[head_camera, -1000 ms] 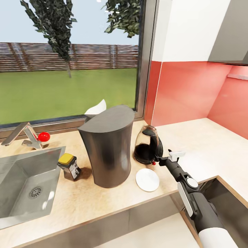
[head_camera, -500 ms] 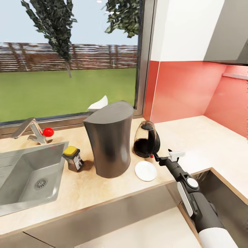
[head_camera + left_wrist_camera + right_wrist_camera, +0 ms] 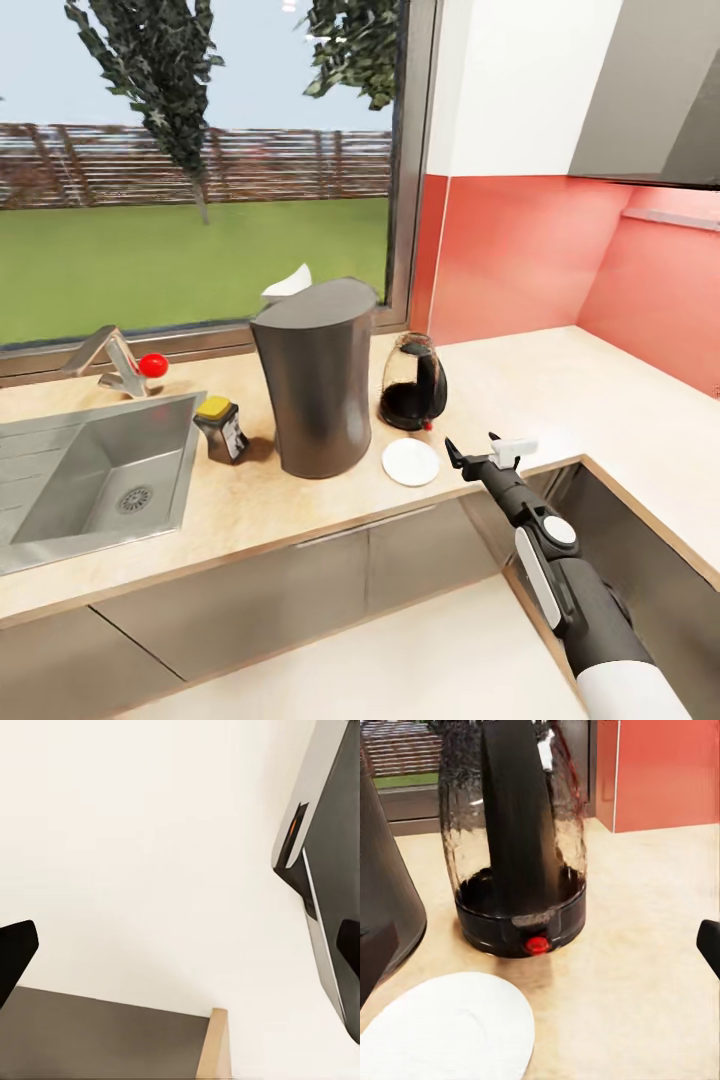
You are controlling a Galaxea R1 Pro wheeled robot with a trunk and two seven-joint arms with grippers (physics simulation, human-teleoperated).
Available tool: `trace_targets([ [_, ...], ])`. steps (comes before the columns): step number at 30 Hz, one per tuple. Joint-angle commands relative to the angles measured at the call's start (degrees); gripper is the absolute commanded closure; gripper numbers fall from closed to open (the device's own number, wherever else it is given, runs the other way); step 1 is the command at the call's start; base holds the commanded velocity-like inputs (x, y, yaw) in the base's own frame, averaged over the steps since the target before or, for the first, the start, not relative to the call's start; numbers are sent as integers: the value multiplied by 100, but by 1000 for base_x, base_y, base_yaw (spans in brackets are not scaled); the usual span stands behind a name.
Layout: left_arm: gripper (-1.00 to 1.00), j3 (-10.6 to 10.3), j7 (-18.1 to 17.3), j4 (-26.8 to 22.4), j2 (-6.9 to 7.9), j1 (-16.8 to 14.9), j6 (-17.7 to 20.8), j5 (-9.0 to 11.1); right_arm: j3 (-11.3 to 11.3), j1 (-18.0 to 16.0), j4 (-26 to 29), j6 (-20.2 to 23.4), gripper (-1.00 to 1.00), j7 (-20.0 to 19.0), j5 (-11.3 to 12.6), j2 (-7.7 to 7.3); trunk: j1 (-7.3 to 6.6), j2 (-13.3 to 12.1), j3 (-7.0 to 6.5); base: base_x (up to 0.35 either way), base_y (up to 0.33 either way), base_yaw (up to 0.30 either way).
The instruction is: Set up a coffee station on the kitchen countertop: keep the coffee maker on the countertop, move the bottle of coffee from the kitchen shelf to the counter next to the coffee maker, place a paper coffee filter on top of the coffee maker, put the saucer next to the coffee maker with the coffee cup on the saucer, and place the electric kettle next to the coffee maker.
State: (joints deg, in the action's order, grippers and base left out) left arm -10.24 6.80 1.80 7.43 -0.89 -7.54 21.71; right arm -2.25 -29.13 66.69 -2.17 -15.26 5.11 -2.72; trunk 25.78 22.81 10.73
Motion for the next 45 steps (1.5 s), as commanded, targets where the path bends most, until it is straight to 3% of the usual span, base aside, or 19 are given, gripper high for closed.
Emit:
trace_targets([
  [1, -100, -48, 5, 18, -3, -8, -33, 41, -8, -4, -4, -9, -100, -38, 55, 0, 1, 11, 11, -221, -157, 0],
  [10, -100, -57, -7, 6, 0, -11, -54, 29, -12, 7, -117, -3, -100, -36, 56, 0, 1, 11, 11, -212, -147, 0],
  [20, -100, -64, -21, -3, 4, -10, -123, 37, -40, 98, -2264, -15, -100, -32, 78, -19, 1, 11, 11, -13, -7, 0],
  [21, -100, -65, -21, -4, 4, -13, -130, 35, -45, 114, -2996, -19, -100, -24, 92, -18, 1, 11, 11, 0, 0, 0],
  [27, -100, -61, -21, -11, -5, -11, -133, 35, -46, 118, -3978, -16, -100, -21, 234, -31, 1, 11, 11, 0, 0, 0],
  [34, -100, -62, -21, -53, -22, -20, -164, 47, -7, 119, -5177, 13, -100, -13, 215, -20, 1, 11, 11, 0, 0, 0],
  [35, -100, -62, -21, -109, -36, -22, -175, 49, 4, 119, -5352, 19, -100, 15, 171, -19, 1, 11, 11, 0, 0, 0],
  [40, -100, -55, -20, -495, -85, -25, -190, 50, 335, 155, -6367, 77, -100, 607, -589, -8, 1, 11, 11, 0, 0, 0],
  [45, -100, -49, -28, -536, -122, -25, -191, 32, 396, 681, -6528, 267, -100, 645, -789, -9, 1, 11, 11, 0, 0, 0],
])
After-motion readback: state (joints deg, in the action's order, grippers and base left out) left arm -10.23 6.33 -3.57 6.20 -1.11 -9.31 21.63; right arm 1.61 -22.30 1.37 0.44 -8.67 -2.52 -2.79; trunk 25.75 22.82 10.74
